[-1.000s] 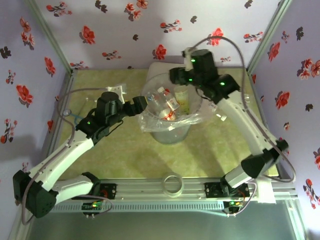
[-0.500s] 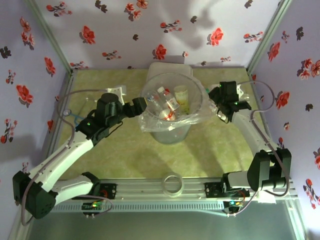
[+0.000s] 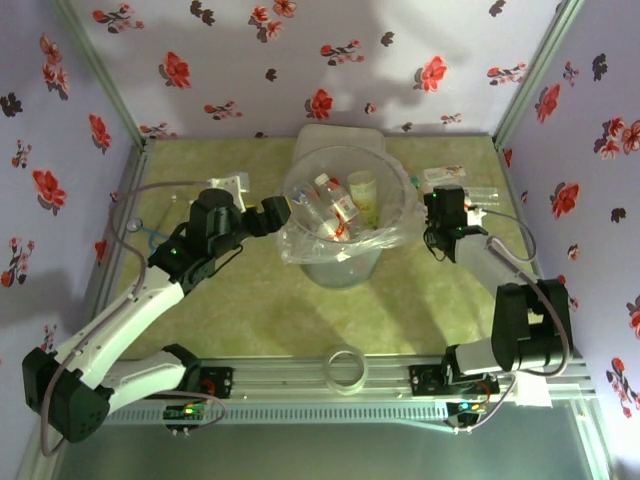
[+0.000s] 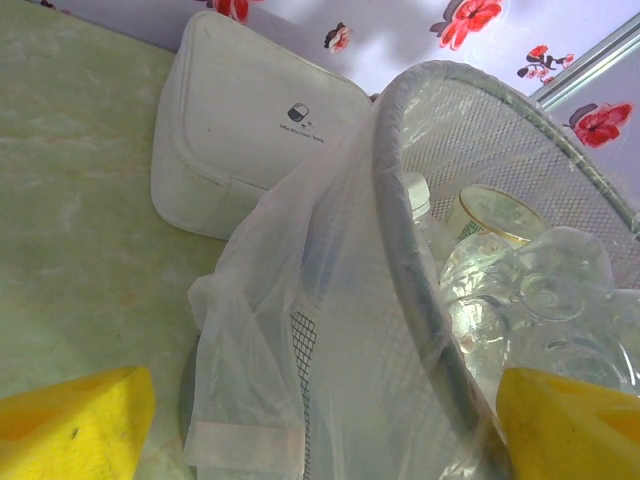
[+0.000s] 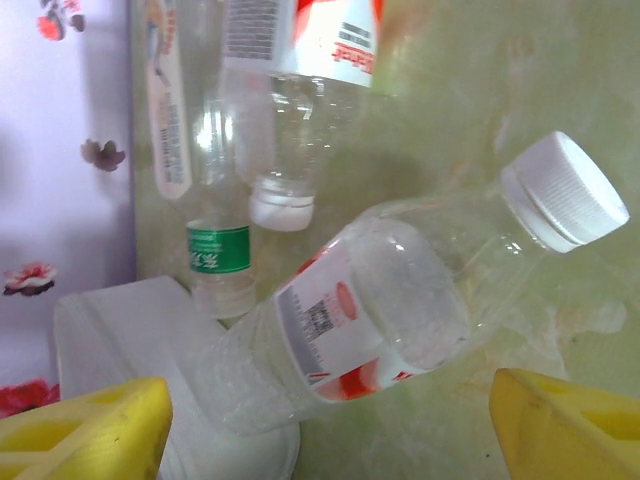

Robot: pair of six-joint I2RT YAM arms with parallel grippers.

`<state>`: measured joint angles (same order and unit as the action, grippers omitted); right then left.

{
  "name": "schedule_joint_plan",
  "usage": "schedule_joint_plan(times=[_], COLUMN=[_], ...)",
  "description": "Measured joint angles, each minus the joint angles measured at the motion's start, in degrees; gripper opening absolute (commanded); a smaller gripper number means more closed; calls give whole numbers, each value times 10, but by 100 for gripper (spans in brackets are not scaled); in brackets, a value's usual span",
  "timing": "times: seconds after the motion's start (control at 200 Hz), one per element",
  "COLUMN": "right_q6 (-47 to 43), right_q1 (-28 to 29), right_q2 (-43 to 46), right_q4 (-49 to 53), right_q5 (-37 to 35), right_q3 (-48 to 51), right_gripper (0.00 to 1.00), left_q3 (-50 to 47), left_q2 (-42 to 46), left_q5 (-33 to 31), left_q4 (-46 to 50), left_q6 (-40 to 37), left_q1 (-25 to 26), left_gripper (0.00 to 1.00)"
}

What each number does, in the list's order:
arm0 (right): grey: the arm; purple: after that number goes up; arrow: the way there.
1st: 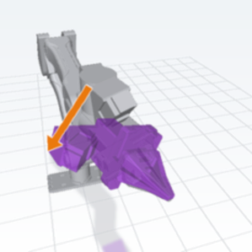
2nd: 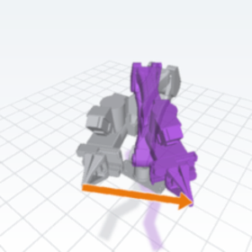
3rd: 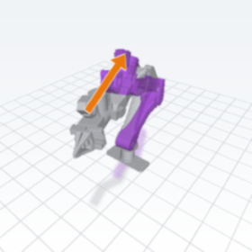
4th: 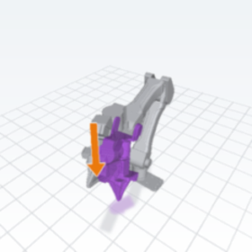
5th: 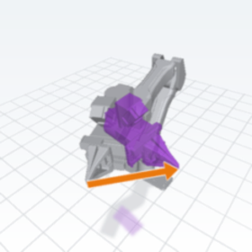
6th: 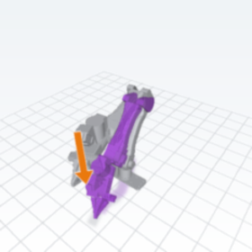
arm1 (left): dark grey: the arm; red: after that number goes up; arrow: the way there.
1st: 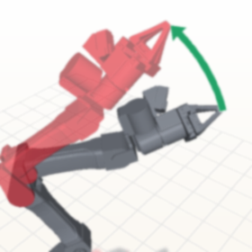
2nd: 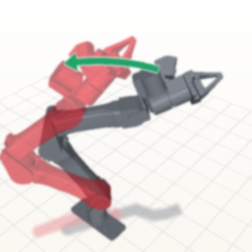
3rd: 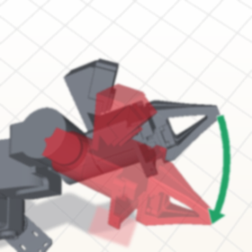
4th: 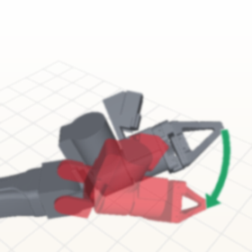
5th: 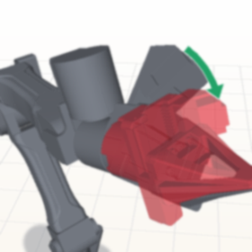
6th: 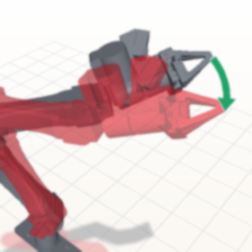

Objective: Put the plastic bottles in the bin

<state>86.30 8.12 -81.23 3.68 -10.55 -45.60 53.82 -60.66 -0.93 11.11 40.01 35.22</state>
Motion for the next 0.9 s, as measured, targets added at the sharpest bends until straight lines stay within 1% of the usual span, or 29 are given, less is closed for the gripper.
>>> schedule_joint_plan(times=[0.22, 0.56, 0.815, 0.9], right_q6=[83, 155, 186, 194], right_q1=[0, 0, 0, 0], right_q2=[-43, -117, -155, -163], right_q4=[-62, -131, -174, -187], right_q5=[0, -3, -27, -33], right_q3=[30, 33, 26, 25], right_gripper=[85, 84, 80, 75], left_q3=[0, 0, 0, 1], left_q2=[-2, 11, 10, 9], left_q5=[1, 0, 1, 0], left_q4=[-3, 6, 11, 12], left_q6=[0, 0, 0, 0], left_q1=[0, 0, 0, -2], left_gripper=[89, 89, 89, 89])
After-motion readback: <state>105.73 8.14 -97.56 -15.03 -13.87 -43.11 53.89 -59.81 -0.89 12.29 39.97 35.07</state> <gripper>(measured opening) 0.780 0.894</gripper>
